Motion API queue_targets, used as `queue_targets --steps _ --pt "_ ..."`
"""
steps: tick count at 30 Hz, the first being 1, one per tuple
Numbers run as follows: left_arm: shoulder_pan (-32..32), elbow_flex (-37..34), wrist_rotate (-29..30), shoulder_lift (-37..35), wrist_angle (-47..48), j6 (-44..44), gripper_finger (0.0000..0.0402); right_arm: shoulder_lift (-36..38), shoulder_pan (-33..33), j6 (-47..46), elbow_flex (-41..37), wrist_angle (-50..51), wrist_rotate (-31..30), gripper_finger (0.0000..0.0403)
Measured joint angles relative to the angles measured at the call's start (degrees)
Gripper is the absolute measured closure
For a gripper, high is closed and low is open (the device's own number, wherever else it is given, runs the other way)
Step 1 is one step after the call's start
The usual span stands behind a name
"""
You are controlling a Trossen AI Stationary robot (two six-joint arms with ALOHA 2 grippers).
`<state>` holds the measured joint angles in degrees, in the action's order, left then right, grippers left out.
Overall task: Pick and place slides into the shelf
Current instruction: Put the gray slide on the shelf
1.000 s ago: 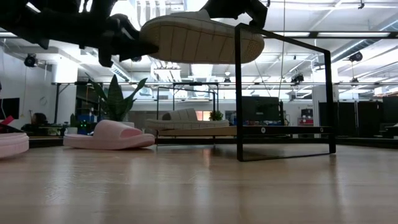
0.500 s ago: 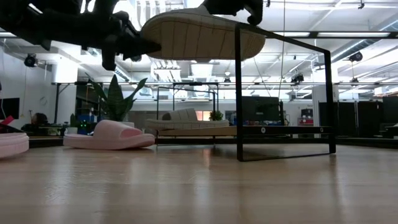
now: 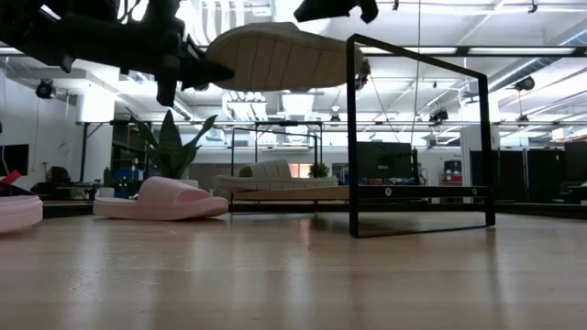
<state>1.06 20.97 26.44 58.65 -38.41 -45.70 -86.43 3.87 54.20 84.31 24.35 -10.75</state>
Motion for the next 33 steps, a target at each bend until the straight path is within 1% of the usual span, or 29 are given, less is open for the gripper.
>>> queue_targets --steps 4,8,10,12,14,16,19,26,29,33 --pt "0.0 0.0 2.3 0.0 0.0 -0.2 0.0384 0.1 -0.5 -4.8 2.9 6.2 0.2 0.0292" --pt "0.0 0.0 2.8 0.0 -0.1 -1.2 0.0384 0.1 -0.6 -8.4 4.4 14.3 0.1 0.026" --pt "0.0 0.0 2.8 0.0 -0.1 -1.3 0.0385 0.1 -0.6 -9.5 4.4 16.2 0.0 0.0249" --pt "0.0 0.2 2.7 0.0 -0.1 -1.3 0.0385 0.1 -0.6 -9.5 4.2 16.2 -1.6 0.0241" --pt "0.0 0.4 2.6 0.0 -0.2 -1.4 0.0385 0.1 -0.6 -8.9 4.1 16.3 -4.3 0.0235" --pt "0.0 0.4 2.6 0.0 -0.2 -1.4 0.0385 0.1 -0.6 -8.8 4.0 16.2 -5.4 0.023" --pt "0.0 0.5 2.6 0.0 -0.4 -1.2 0.0385 0.1 -0.6 -8.8 4.0 17.1 -5.8 0.0223" --pt "0.0 0.5 2.2 0.0 -4.0 -1.2 0.0385 0.1 -1.1 -7.8 3.3 17.7 -6.1 0.021" --pt "0.0 0.5 0.4 0.0 -4.7 -1.2 0.0385 0.1 -1.0 -6.6 3.3 16.8 -7.5 0.0207" --pt "0.0 0.6 -1.9 0.0 -6.5 -1.2 0.0385 0.1 -1.0 -5.5 3.3 16.9 -7.5 0.0214"
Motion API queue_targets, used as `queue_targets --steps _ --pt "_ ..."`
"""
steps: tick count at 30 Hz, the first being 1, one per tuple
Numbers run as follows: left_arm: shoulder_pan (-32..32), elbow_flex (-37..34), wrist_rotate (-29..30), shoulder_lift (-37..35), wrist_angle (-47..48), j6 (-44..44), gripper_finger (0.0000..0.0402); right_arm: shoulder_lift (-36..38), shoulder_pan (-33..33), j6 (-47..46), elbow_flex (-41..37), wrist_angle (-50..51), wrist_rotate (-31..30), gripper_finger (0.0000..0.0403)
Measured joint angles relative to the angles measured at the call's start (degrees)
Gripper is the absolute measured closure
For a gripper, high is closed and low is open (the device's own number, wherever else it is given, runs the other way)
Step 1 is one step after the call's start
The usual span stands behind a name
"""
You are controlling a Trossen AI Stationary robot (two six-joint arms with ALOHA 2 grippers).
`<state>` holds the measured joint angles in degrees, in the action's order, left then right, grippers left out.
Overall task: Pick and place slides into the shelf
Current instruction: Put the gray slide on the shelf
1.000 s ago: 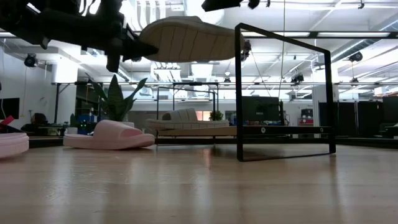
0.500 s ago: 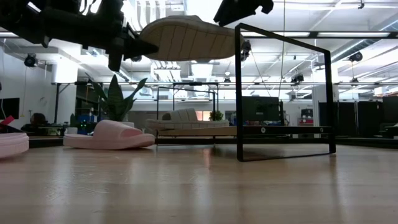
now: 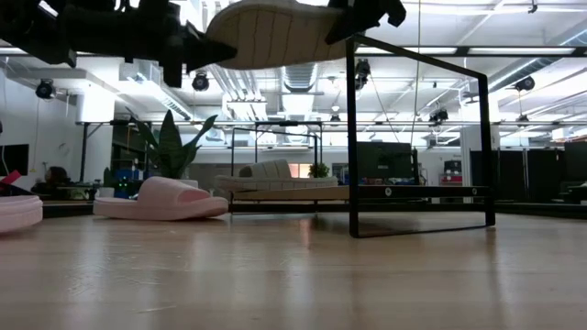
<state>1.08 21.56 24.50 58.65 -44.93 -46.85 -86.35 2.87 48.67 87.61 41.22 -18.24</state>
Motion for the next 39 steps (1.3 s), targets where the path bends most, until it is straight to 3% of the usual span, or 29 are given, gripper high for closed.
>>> queue_targets --steps 3,8,9,19,25,32,39 --pt "0.0 0.0 -1.0 0.0 0.1 0.0 0.0385 0.0 0.0 0.2 0.0 0.0 0.0 0.0243" --pt "0.0 -0.1 -1.1 0.2 0.4 0.2 0.038 0.0 0.0 3.0 -0.1 0.1 0.1 0.0354" --pt "0.0 -0.1 -1.1 0.2 0.4 0.2 0.0374 0.0 0.0 4.1 -0.2 0.1 0.0 0.0359" --pt "0.0 -2.5 -2.9 -1.9 1.1 4.5 0.0296 0.1 0.2 10.3 -6.5 -6.7 0.1 0.0358" --pt "0.1 -2.9 -3.7 -6.6 9.7 8.6 0.0261 0.2 2.4 12.0 -9.7 -10.3 -0.9 0.0358" --pt "0.1 -2.9 -11.9 -12.9 19.9 13.2 0.0242 0.4 4.7 11.6 -11.3 -10.6 -1.3 0.0358" --pt "0.1 -2.4 -7.6 -15.1 19.5 5.8 0.0242 0.3 4.6 11.4 -15.2 -14.4 2.9 0.0358"
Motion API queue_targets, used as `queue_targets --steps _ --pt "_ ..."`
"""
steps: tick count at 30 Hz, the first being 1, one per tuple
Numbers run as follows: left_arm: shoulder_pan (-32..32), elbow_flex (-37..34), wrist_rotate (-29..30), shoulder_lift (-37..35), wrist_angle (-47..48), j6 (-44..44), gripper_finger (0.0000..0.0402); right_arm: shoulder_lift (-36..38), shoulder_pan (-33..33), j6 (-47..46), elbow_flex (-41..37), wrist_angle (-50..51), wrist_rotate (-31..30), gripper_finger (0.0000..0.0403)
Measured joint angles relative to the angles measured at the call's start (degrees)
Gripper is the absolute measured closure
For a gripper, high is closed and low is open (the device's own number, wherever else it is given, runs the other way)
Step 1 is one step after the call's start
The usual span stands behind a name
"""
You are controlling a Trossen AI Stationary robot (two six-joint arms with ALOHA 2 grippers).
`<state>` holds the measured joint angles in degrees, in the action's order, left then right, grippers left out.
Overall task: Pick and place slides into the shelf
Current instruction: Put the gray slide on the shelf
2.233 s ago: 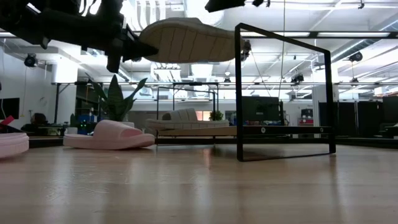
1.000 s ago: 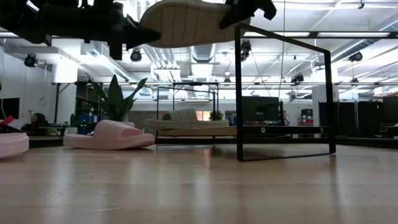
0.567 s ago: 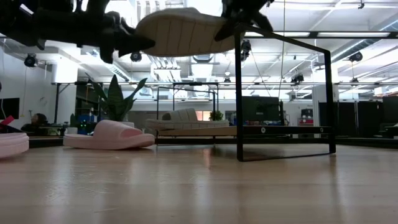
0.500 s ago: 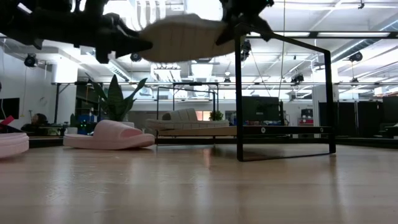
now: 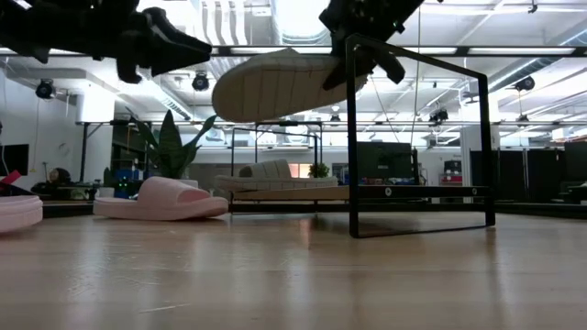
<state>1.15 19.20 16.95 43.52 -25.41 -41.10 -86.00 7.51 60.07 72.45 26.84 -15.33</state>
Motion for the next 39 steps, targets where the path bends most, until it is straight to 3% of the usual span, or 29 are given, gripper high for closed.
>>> queue_targets --steps 4,9,13,32,35,39 --pt "0.0 0.5 2.0 1.8 0.1 -3.8 0.0242 0.0 0.0 0.7 -1.7 -3.7 1.2 0.0358" --pt "0.0 2.3 5.0 6.0 0.0 -5.9 0.0242 0.0 0.0 1.5 -2.2 -5.6 8.5 0.0359" --pt "-0.1 3.2 7.5 9.3 -2.7 -6.0 0.0242 0.0 -0.2 1.5 -2.3 -5.7 8.6 0.0359" --pt "-0.4 8.9 6.0 18.2 -5.7 -6.8 0.0244 0.0 -0.1 1.9 -2.5 -5.7 7.3 0.0359" --pt "-0.3 9.9 6.1 19.6 -5.7 -10.5 0.027 0.0 -0.1 1.9 -2.5 -5.6 7.2 0.0359" --pt "-0.4 11.0 6.2 21.3 -5.7 -12.3 0.0341 -0.1 0.0 1.9 -2.5 -5.4 7.1 0.0359"
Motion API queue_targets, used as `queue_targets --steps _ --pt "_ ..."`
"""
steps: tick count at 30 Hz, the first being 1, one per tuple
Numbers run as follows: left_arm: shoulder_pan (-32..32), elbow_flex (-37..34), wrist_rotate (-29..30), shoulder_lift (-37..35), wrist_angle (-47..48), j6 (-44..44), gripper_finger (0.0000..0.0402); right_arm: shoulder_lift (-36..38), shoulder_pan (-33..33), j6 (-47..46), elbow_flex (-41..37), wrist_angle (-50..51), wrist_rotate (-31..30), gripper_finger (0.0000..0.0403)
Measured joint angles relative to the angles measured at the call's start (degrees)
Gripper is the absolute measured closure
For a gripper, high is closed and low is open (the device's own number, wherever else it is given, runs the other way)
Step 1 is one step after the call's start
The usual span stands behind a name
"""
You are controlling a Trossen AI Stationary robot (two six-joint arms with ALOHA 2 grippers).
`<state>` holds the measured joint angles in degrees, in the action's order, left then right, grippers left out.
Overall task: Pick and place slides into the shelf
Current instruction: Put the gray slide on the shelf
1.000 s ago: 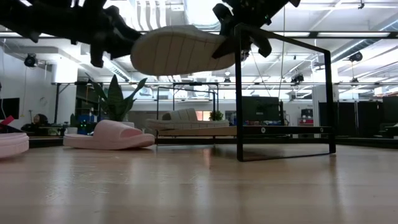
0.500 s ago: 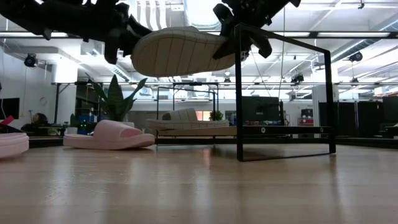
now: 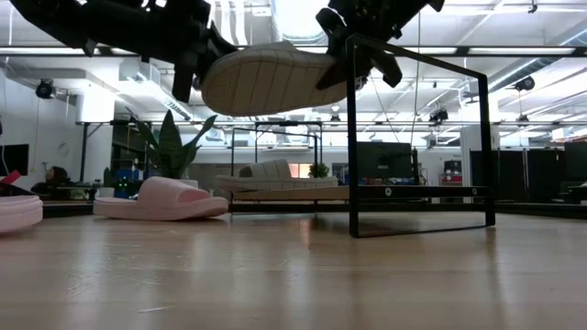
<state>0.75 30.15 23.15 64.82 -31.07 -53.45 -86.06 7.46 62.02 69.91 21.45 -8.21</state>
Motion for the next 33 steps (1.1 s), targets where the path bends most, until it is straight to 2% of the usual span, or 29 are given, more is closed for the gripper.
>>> queue_targets --steps 3,8,15,19,24,29,33 --pt "0.0 0.2 0.7 1.0 -1.1 -1.4 0.039 0.0 0.0 -0.1 -0.1 0.2 -0.1 0.0359" --pt "0.0 0.2 1.9 1.4 -1.8 -2.9 0.0398 -0.1 0.0 -3.5 -0.1 0.2 0.0 0.0357" --pt "0.0 -0.3 2.2 -0.1 -2.4 -5.9 0.04 1.0 0.1 -14.2 1.6 0.5 -1.4 0.0259" --pt "0.0 -0.3 3.6 -0.2 -1.8 -7.4 0.0401 1.9 0.1 -18.1 3.3 3.2 -1.1 0.0227" --pt "0.0 -0.4 4.7 0.1 -1.4 -7.4 0.0401 3.0 0.1 -19.2 4.0 5.3 -1.4 0.0218" --pt "-0.2 -0.5 9.0 0.0 -1.1 -7.6 0.0401 3.2 0.2 -21.5 4.1 7.2 -2.0 0.0221" --pt "-0.3 -0.7 9.4 -0.1 -0.4 -8.7 0.0401 3.2 0.2 -21.4 4.1 10.4 -2.2 0.0221"
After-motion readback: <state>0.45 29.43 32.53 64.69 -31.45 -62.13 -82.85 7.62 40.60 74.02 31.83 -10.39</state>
